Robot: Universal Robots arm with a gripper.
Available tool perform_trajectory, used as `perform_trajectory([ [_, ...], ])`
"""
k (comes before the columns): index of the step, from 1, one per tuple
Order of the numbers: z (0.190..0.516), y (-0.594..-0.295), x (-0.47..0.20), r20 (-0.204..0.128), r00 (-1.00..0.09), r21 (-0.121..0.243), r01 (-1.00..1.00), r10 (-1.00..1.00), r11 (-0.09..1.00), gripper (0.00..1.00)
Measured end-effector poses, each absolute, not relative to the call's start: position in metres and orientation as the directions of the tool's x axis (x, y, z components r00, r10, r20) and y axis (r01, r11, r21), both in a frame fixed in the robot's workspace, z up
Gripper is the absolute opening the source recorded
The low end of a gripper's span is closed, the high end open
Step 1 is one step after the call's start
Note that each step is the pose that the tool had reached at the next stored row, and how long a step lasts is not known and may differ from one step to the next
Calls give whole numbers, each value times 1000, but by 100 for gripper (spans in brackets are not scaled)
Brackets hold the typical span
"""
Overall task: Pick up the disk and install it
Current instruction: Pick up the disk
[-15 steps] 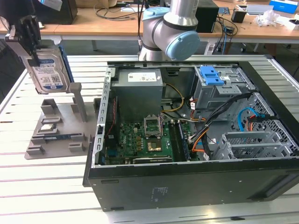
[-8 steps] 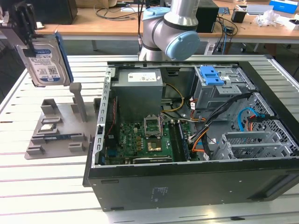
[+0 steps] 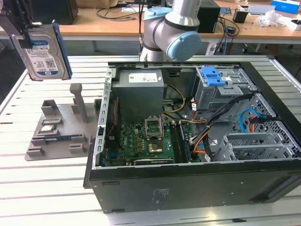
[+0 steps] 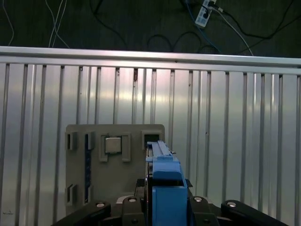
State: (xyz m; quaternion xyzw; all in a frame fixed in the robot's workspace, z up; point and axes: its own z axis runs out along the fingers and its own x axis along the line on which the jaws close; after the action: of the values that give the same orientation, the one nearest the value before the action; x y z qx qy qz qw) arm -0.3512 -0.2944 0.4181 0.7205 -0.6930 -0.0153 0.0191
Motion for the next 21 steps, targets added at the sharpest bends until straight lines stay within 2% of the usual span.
perform_trajectory([
  [21,464,-292,-351,4,39,49,-998,-999,-39,36],
])
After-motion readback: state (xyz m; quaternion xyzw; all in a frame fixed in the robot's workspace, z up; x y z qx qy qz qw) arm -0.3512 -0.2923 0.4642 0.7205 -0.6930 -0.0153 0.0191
